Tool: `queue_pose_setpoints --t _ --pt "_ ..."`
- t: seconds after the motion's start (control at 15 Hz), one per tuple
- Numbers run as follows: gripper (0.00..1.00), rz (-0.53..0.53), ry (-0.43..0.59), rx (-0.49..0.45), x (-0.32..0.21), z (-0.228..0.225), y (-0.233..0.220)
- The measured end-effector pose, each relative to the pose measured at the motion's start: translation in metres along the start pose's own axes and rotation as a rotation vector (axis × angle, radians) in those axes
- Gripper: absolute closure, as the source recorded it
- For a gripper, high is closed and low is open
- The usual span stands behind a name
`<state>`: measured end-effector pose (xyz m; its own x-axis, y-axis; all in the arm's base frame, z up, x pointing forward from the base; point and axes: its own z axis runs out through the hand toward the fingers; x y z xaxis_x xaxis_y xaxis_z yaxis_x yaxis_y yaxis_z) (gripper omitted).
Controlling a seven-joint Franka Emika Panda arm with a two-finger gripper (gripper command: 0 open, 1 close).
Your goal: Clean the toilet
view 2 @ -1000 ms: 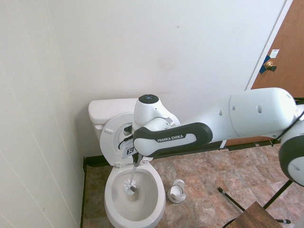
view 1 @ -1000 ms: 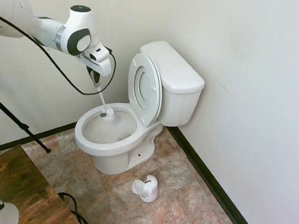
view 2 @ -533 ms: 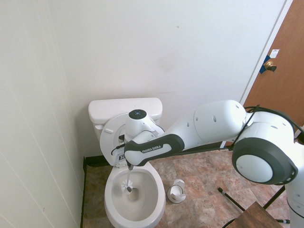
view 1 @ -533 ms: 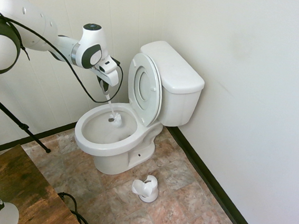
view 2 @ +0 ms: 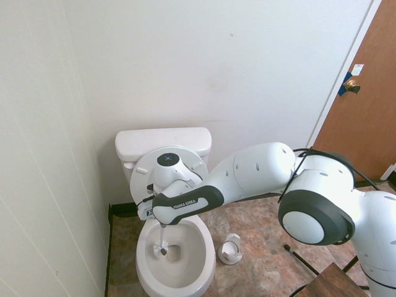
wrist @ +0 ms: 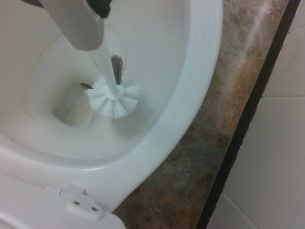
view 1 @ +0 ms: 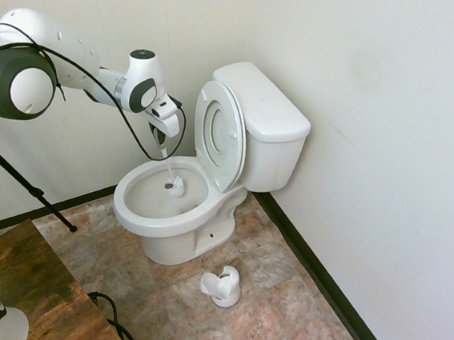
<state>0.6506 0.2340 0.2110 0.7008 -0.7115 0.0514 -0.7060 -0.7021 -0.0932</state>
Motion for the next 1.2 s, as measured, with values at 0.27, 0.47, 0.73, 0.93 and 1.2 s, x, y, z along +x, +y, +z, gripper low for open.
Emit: queue_pose_setpoints --t 0.27,0.47,0.73,0.93,1.2 --pt "1.00 -0.023 -0.046 -0.023 -0.024 0.012 -0.001" --pt "1.00 -0.043 -0.079 -0.054 -0.035 0.022 0.015" --pt "1.00 -0.053 -0.129 -0.088 -0.034 0.029 0.050" --pt "1.00 -0.045 -0.157 -0.090 -0.029 0.033 0.079" --pt "1.00 -0.005 -0.197 -0.084 0.002 0.036 0.131"
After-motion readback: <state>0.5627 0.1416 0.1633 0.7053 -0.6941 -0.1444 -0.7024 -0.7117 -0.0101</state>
